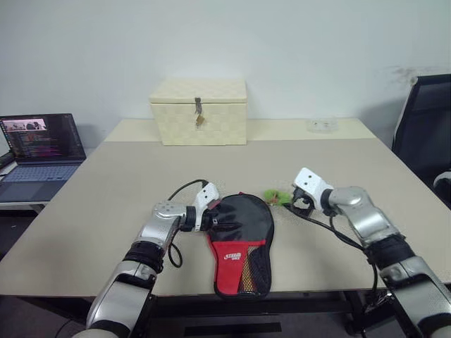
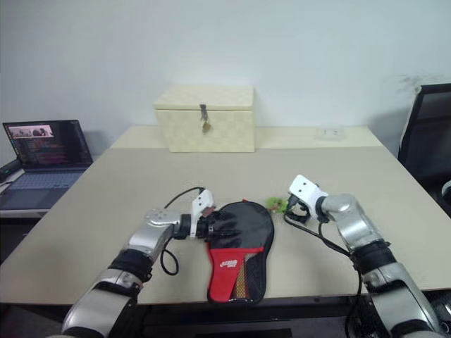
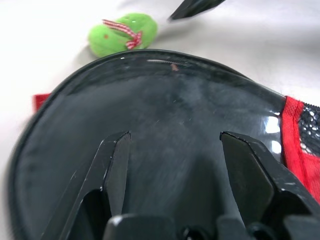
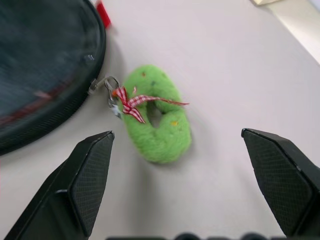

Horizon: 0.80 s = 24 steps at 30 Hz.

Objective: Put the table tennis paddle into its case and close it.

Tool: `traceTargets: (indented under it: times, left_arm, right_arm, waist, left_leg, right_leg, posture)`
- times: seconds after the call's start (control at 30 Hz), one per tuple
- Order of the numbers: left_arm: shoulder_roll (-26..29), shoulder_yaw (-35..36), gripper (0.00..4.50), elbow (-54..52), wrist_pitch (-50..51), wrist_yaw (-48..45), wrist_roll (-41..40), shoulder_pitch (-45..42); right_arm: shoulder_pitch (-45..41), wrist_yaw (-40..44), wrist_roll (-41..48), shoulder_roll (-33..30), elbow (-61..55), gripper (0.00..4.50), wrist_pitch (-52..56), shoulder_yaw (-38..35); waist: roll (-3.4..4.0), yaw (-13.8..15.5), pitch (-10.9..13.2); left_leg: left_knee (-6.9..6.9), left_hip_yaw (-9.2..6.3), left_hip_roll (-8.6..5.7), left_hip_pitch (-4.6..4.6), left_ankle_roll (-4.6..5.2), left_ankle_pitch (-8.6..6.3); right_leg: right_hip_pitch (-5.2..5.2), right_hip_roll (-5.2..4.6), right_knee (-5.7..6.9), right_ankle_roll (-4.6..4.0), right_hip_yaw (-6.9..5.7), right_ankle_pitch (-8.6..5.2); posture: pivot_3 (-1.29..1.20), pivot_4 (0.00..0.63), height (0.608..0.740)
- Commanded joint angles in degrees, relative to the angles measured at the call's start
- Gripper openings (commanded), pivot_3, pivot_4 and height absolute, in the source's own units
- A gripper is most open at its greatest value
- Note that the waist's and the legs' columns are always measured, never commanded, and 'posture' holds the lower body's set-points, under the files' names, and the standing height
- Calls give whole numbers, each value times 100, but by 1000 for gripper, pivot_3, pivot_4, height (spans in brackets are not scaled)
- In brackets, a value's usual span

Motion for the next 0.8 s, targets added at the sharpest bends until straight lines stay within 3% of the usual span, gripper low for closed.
traceTargets:
  times: [0.03,0.23,0.27,0.37,0.7,0.8]
  left_arm:
    - [-47,-7,3103,99,-218,-48,68,-177]
    - [-126,2,3103,360,-368,-47,161,-257]
    - [-134,-2,3103,406,-401,-43,189,-269]
    - [-159,-18,3103,535,-494,-48,260,-305]
    - [-458,-9,3103,1581,-792,166,513,-607]
    - [-522,-34,3103,1890,-844,218,615,-657]
  right_arm:
    - [-356,-178,-371,153,778,4479,-814,183]
    - [-816,-695,-792,584,2079,4479,-1420,291]
    - [-882,-739,-821,647,2240,4304,-1453,277]
    - [-1034,-813,-868,787,2625,3587,-1484,257]
    - [-868,-429,-1110,472,2331,179,-1516,340]
    - [-634,-196,-1190,183,1742,43,-1459,363]
  waist:
    - [0,0,0]
    - [0,-35,0]
    - [0,-35,0]
    - [0,-39,0]
    - [0,11,0]
    - [0,23,0]
  left_leg:
    - [0,0,0,0,0,0]
    - [3,0,1,9,-1,1]
    - [3,0,1,13,-1,1]
    - [2,2,1,26,-1,1]
    - [3,-1,-4,29,-2,1]
    - [2,0,-5,28,-1,1]
  right_leg:
    - [0,0,1,0,0,0]
    - [4,0,10,-1,3,1]
    - [7,0,11,-1,3,1]
    - [18,0,13,-1,5,1]
    - [25,-2,11,1,3,1]
    - [24,-3,10,1,3,0]
  posture:
    - [0,150,740]
    - [0,150,740]
    - [0,150,740]
    - [0,150,740]
    - [0,150,740]
    - [0,150,740]
